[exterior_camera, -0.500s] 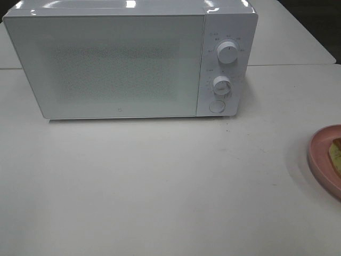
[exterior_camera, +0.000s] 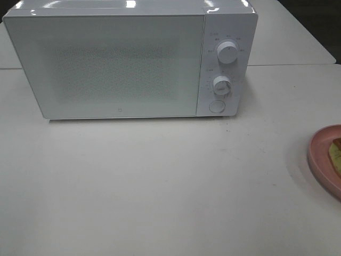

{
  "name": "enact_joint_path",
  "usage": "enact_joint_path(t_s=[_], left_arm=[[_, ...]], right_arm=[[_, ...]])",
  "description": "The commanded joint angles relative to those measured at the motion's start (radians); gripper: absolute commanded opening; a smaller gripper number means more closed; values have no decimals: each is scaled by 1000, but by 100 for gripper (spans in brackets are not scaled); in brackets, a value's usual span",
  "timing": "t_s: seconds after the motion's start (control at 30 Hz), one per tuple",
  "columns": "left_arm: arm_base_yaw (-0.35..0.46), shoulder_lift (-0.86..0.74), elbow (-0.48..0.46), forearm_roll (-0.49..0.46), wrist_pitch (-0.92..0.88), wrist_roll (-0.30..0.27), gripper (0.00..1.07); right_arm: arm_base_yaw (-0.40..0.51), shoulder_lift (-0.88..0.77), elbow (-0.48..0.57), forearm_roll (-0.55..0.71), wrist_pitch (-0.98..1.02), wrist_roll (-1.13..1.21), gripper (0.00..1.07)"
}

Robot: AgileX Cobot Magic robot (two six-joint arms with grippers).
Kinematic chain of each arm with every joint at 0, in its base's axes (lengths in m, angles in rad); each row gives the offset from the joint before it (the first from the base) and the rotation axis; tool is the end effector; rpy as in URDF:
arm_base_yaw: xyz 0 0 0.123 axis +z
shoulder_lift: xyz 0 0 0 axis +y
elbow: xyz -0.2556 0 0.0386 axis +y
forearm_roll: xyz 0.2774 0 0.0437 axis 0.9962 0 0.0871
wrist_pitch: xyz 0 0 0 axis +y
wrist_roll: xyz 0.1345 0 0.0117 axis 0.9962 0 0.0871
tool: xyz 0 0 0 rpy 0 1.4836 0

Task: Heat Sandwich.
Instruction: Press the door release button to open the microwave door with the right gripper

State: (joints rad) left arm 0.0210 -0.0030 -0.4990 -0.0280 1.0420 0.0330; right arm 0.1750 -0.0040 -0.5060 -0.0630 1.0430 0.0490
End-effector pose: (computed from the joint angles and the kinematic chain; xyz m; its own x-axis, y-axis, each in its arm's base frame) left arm 0.0878 -0.0014 0.2735 -0.4371 0.0097 -0.8993 0.0090 0.9999 0.0064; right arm 0.0866 0.0079 0.2761 -0.4259 -0.0578 -0.9029 -0.1182 0.9930 -0.0078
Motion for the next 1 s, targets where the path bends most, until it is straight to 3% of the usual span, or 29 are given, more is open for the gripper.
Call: enact_joint_path(t_s=[0.03,0.23,0.7,1.0], left_arm=[[2,-30,3,0,-5,-4,102],[2,-30,3,0,-5,-4,102],[2,-30,3,0,-5,-4,102],[2,-30,3,0,-5,-4,102]], right_arm=[[-1,-27,3,-3,-12,-8,77],[-1,9,-18,-10,-4,-9,77],[1,267,-60,-9,-119,4,77],[3,434,-60,-1,-212,3,86]])
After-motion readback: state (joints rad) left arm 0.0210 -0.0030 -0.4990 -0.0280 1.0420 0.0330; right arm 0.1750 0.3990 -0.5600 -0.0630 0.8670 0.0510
